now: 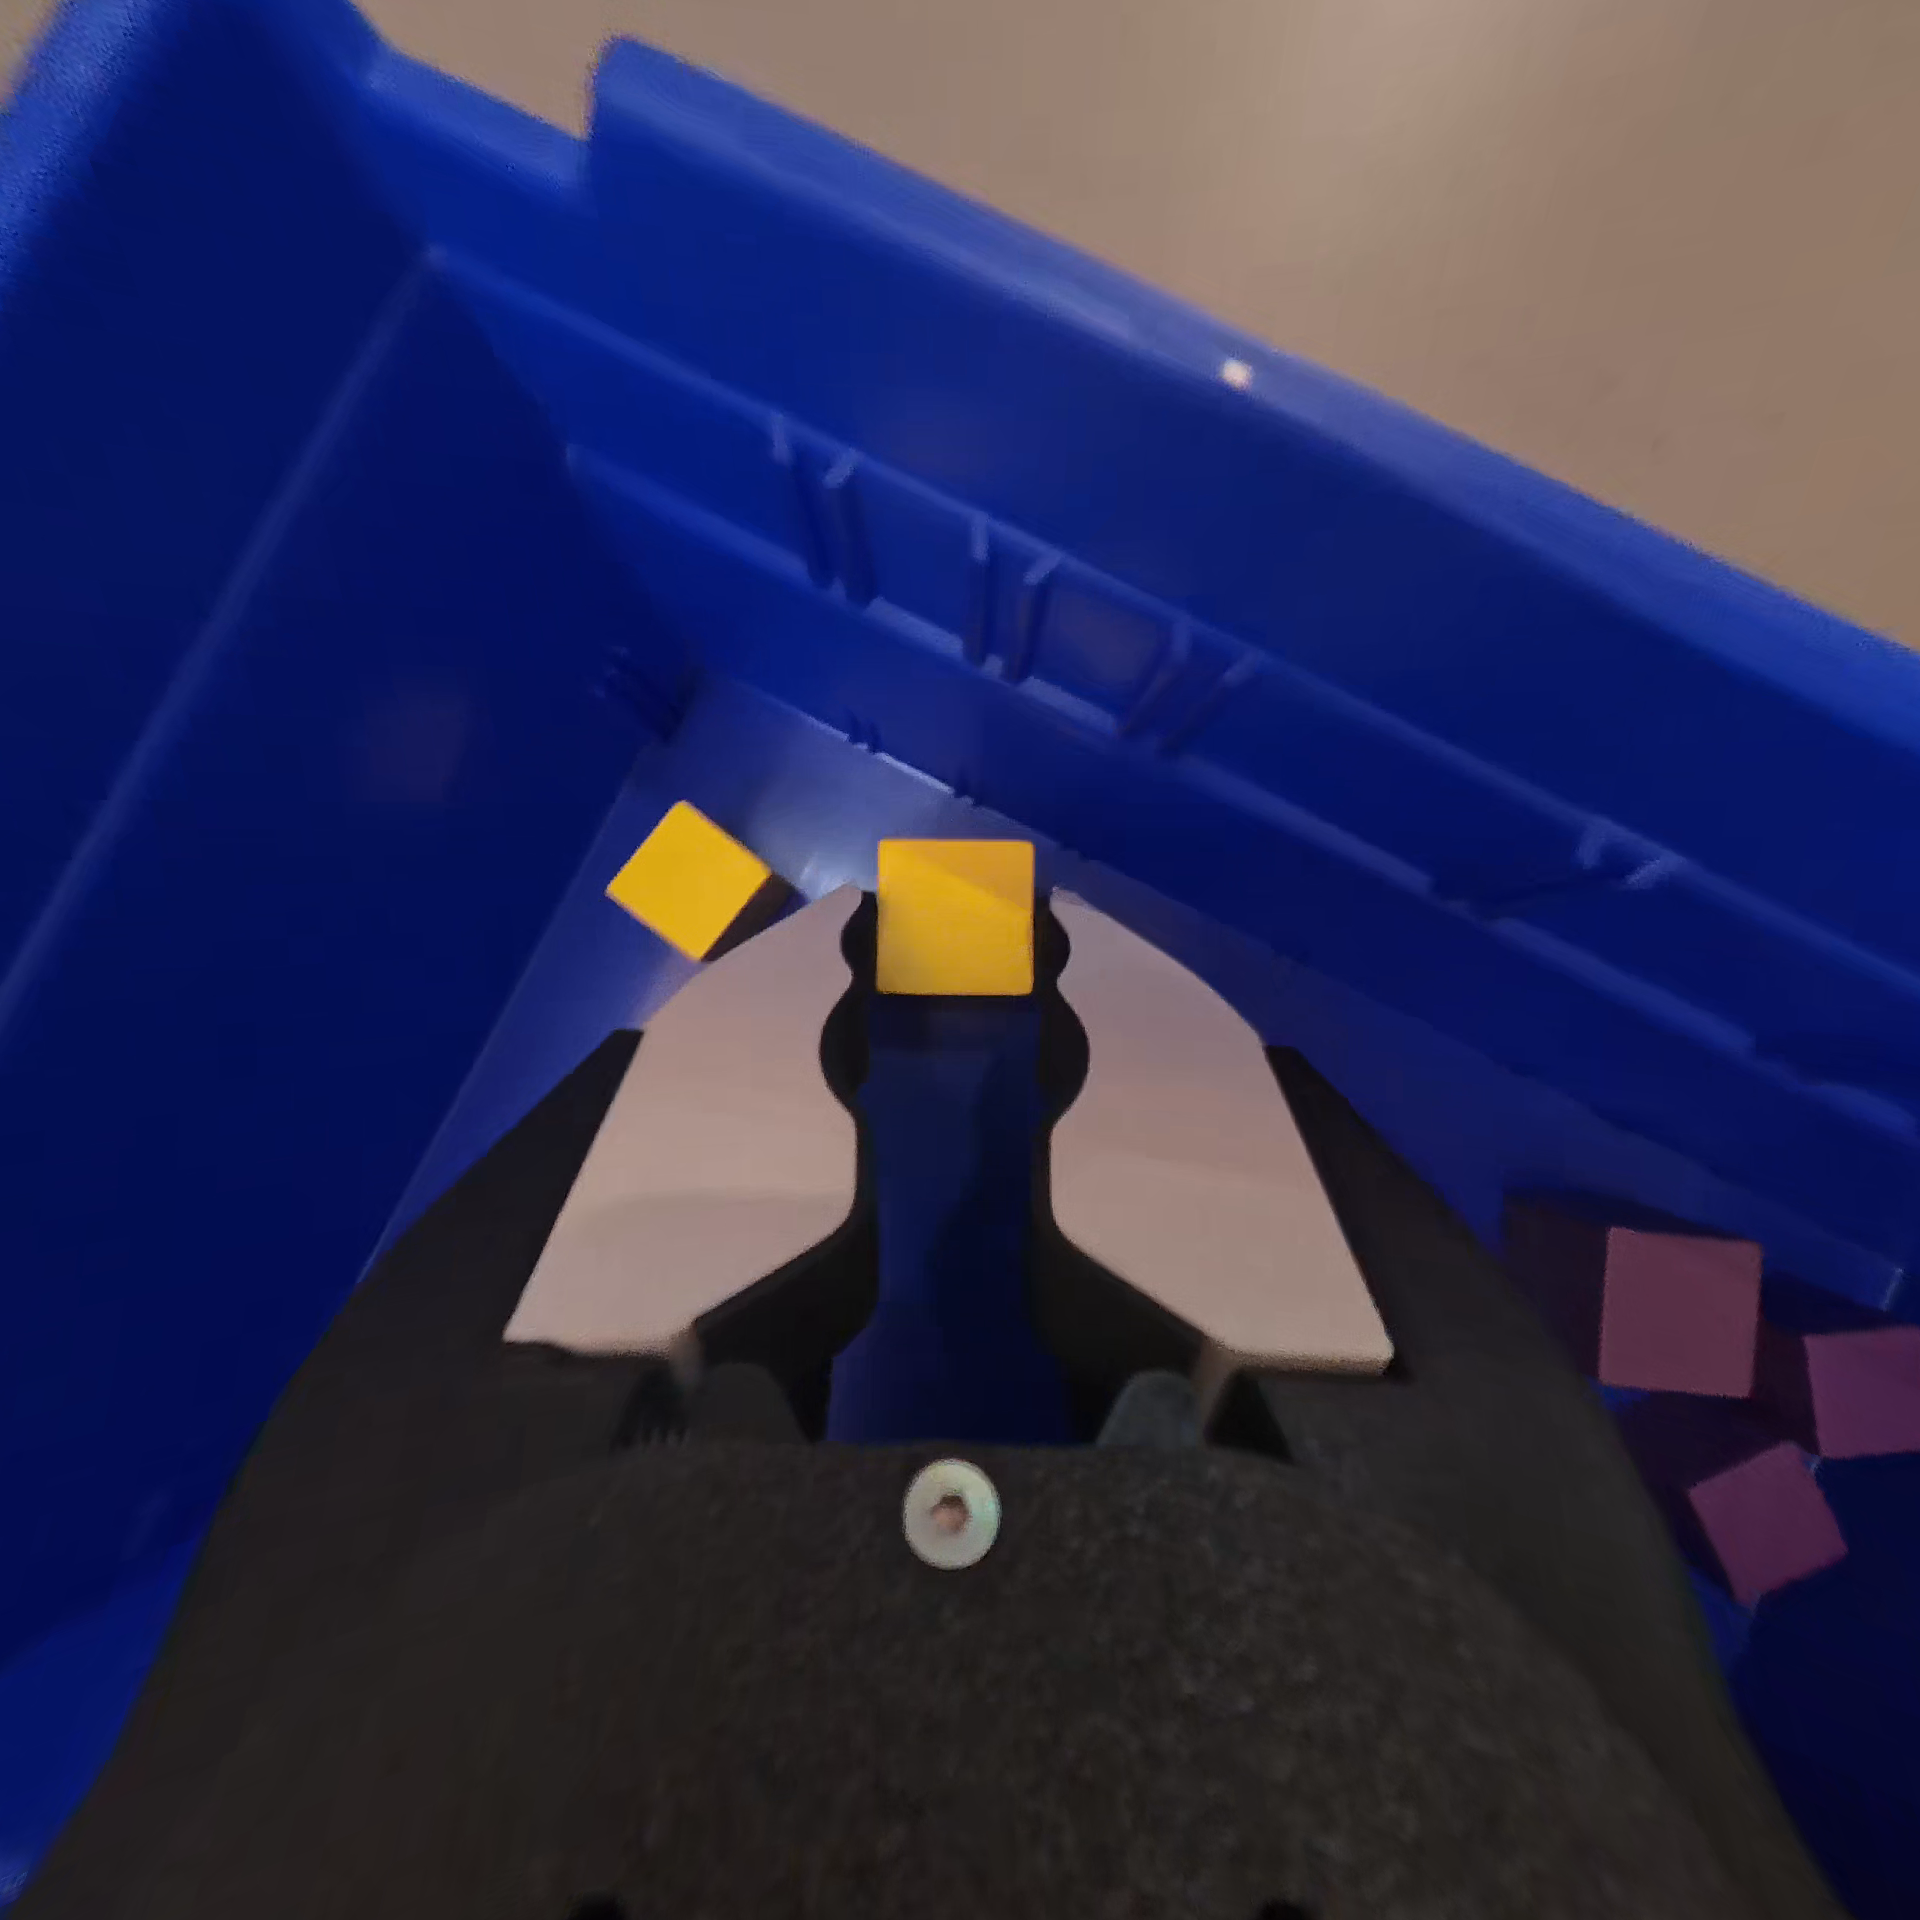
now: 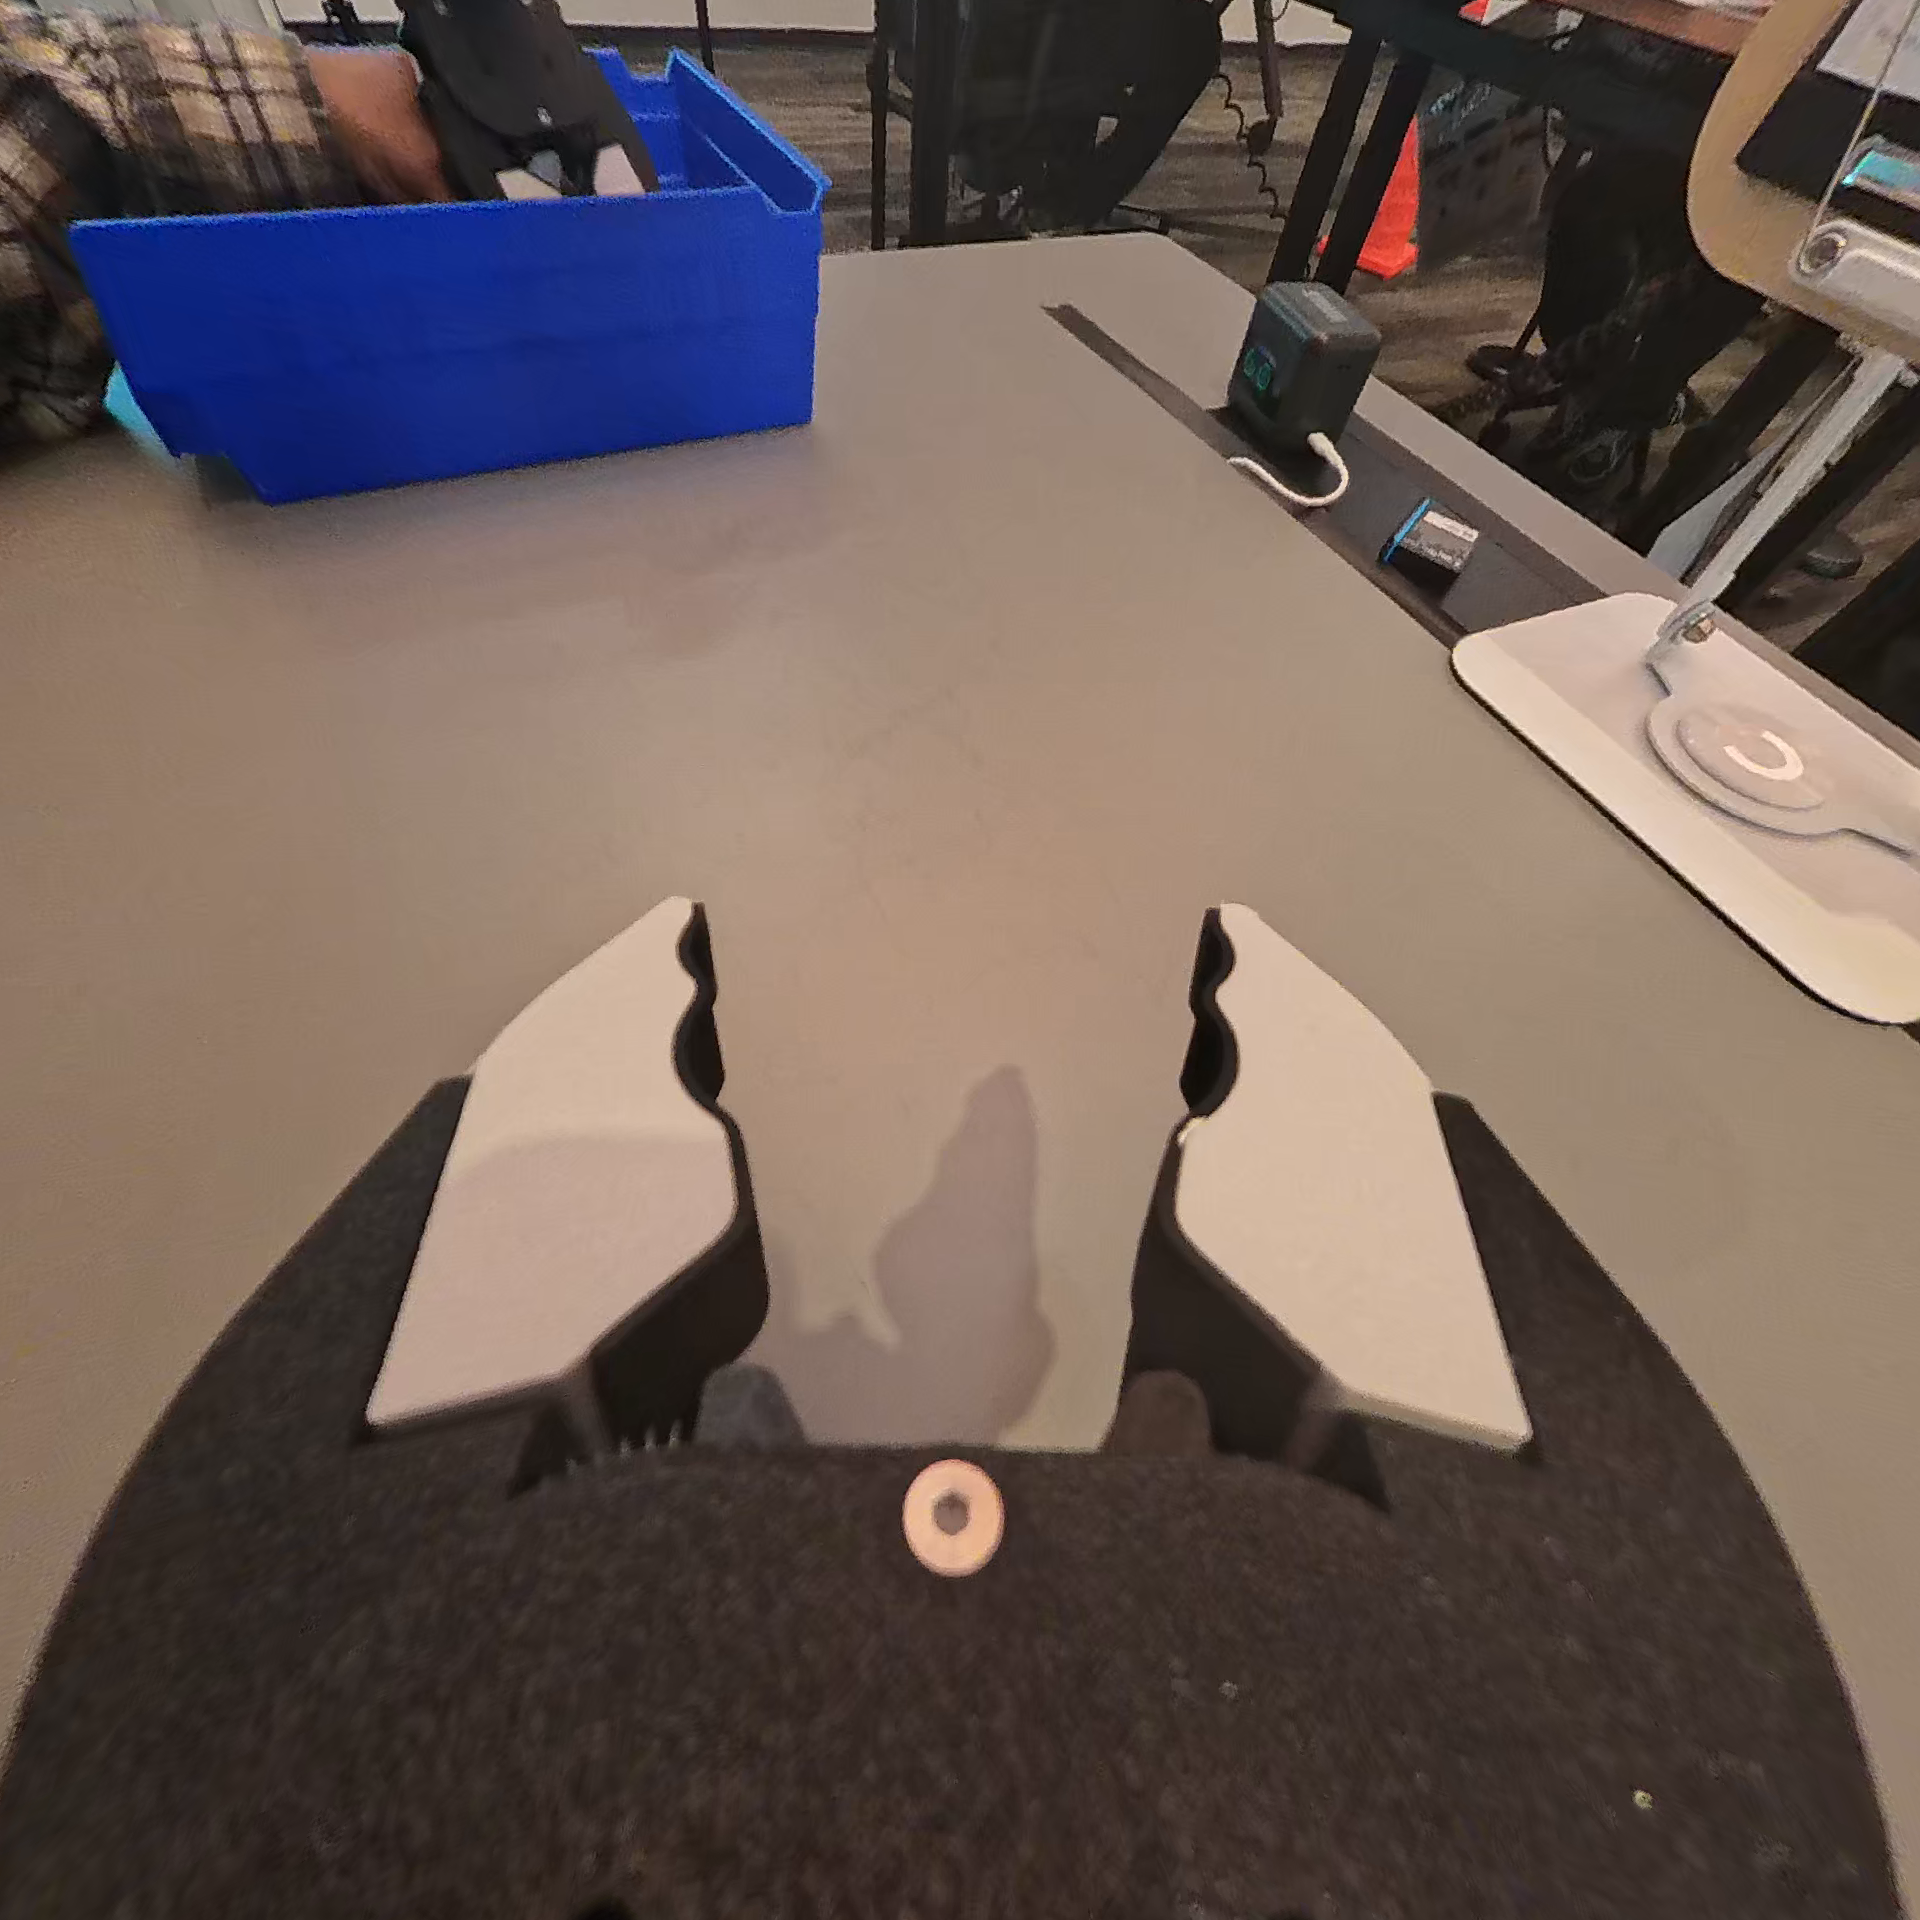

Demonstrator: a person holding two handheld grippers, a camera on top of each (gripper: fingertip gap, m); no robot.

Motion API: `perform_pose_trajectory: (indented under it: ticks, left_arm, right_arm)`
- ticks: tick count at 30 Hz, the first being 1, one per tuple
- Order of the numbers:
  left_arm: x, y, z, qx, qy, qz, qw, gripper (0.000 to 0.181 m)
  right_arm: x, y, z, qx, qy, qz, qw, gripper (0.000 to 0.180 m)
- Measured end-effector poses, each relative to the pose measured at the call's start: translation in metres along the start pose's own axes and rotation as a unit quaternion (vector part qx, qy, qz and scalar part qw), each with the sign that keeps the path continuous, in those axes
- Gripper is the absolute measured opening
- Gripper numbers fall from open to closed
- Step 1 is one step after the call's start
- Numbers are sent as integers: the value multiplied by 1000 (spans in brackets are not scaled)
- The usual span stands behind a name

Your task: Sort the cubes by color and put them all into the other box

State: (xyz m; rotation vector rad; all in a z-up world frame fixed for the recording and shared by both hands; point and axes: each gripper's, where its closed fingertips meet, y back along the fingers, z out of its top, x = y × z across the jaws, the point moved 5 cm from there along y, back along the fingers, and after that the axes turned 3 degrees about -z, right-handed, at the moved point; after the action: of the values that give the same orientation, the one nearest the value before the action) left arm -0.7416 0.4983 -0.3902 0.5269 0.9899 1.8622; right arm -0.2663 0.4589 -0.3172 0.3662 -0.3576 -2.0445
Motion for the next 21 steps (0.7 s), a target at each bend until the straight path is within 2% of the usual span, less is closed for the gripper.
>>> perform_pose_trajectory:
  ticks: [3, 7, 10, 12, 16, 21]
  left_arm:
    - [3, 21, 2, -44, 16, 38, 998, 28]
    - [-3, 71, 18, -116, 18, 119, 986, 28]
    - [-26, 103, 48, -139, -13, 179, 974, 28]
    - [-52, 111, 81, -146, -33, 188, 971, 28]
    - [-112, 93, 161, -140, -75, 189, 969, 28]
    - [-171, 38, 246, -158, -125, 161, 966, 28]
  right_arm:
    - [3, -1, 4, -8, -7, 7, 1000, 86]
    - [5, -5, 14, -24, -57, 26, 998, 83]
    - [4, -8, 29, -46, -137, 55, 988, 76]
    - [2, -12, 43, -57, -212, 83, 972, 71]
    - [5, -25, 76, -60, -320, 154, 933, 70]
    - [24, -34, 105, -38, -405, 265, 874, 67]
